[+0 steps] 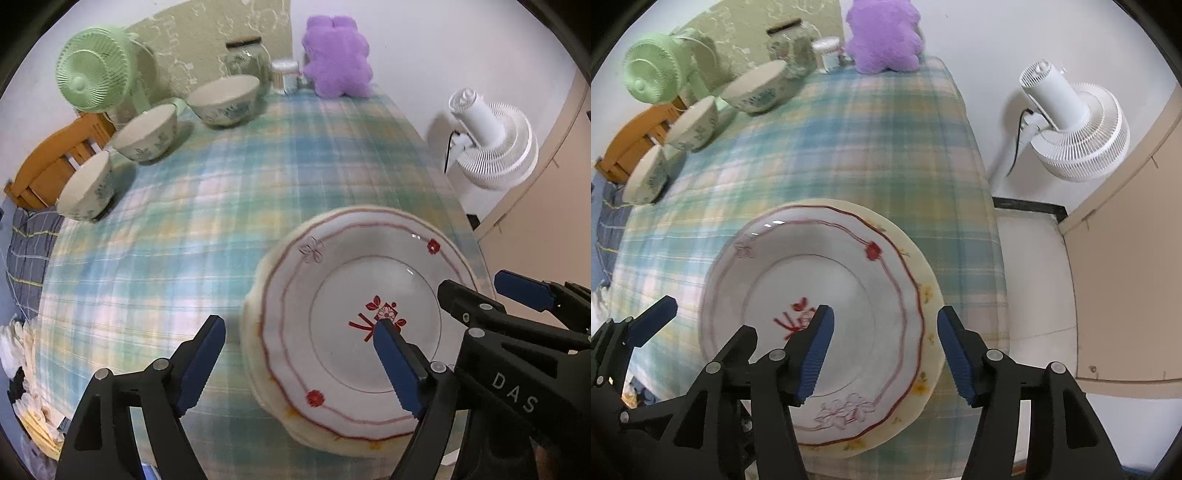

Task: Organize plates and bowls
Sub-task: 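Move both grippers toward the large grey-green bowl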

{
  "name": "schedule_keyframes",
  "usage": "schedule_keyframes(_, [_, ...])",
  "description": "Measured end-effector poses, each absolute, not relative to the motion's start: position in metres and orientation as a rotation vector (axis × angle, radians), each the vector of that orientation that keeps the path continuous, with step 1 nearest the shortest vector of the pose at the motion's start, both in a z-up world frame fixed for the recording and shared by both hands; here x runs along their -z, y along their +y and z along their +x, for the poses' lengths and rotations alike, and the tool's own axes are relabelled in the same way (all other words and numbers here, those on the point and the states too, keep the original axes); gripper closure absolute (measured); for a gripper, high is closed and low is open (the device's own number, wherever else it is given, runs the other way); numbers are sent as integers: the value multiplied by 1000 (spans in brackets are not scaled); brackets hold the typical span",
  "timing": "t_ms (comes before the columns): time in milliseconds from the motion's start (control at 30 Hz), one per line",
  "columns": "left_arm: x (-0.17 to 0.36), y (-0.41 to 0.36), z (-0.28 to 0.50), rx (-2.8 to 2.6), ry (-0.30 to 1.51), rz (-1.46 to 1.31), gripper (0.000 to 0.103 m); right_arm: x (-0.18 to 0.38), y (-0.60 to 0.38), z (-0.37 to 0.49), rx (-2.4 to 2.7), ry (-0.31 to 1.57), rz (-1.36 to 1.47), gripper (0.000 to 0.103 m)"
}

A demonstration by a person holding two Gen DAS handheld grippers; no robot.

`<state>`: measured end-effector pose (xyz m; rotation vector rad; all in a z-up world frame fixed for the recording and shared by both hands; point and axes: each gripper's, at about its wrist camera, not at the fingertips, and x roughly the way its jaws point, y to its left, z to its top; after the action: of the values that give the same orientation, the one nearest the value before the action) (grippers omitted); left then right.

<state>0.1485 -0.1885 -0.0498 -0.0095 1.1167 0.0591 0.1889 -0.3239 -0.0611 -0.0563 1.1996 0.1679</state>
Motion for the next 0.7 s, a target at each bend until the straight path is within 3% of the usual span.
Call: schedule_keyframes(700, [19,-31,137,43,1025,14,20,21,-179,158,-67,1094,-2,41])
